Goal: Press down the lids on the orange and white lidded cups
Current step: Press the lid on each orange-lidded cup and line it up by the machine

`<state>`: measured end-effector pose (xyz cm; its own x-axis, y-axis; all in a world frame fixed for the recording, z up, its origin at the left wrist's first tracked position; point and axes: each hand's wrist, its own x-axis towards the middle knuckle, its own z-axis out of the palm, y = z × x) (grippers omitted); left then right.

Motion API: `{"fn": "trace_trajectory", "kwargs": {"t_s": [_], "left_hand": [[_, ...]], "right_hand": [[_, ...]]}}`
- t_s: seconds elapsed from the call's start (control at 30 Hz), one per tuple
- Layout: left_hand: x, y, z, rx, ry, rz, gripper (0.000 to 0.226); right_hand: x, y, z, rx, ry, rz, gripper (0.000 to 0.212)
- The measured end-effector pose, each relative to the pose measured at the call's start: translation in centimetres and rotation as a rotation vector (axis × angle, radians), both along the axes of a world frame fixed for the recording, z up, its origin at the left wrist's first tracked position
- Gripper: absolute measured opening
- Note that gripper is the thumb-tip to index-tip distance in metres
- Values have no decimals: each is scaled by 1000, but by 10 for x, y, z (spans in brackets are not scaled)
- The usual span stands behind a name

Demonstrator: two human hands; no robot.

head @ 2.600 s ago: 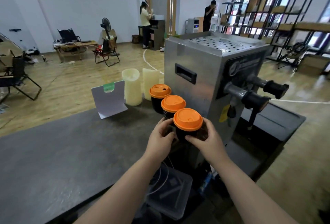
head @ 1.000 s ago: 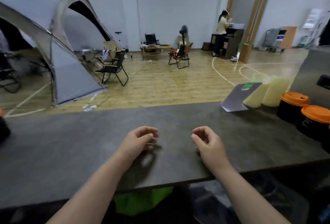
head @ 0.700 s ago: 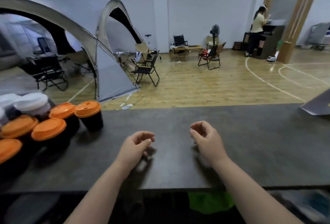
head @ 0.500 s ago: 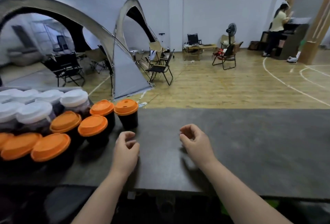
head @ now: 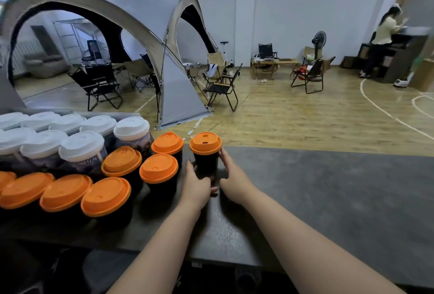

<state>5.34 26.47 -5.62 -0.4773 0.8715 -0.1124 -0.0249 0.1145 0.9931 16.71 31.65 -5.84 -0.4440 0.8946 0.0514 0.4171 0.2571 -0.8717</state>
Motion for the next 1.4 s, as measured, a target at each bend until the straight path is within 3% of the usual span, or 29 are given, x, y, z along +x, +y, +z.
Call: {"fn": "trace_trajectory", "kwargs": {"t_s": [0.1, 0.3, 0.4, 0.67, 0.9, 1.07, 1.2, 1.4], "left_hand": [[1, -3, -1, 24, 74, 2, 76], [7, -23, -4, 115, 17, -167, 55], [14, -35, -8, 220, 69, -295, 57], [15, -42, -17, 223, 200, -399, 53], [18, -42, -17, 267, 102, -429, 37], [18, -40, -14, 266, 54, -379, 74], [17, -40, -12, 272, 87, -426, 50], [16, -42, -13, 279, 96, -425, 52]], "right_hand": [[7, -2, -4, 39, 44, -23, 91], [42, -22, -7, 137, 303, -147, 62], [67, -33, -4, 199, 393, -213, 64], [101, -46, -17, 213, 365, -172, 73], [99, -53, -12, 219, 370, -134, 66], [100, -54, -15, 177, 394, -153, 69], [102, -54, -14, 229, 366, -160, 47], [100, -55, -14, 208, 360, -151, 60]]}}
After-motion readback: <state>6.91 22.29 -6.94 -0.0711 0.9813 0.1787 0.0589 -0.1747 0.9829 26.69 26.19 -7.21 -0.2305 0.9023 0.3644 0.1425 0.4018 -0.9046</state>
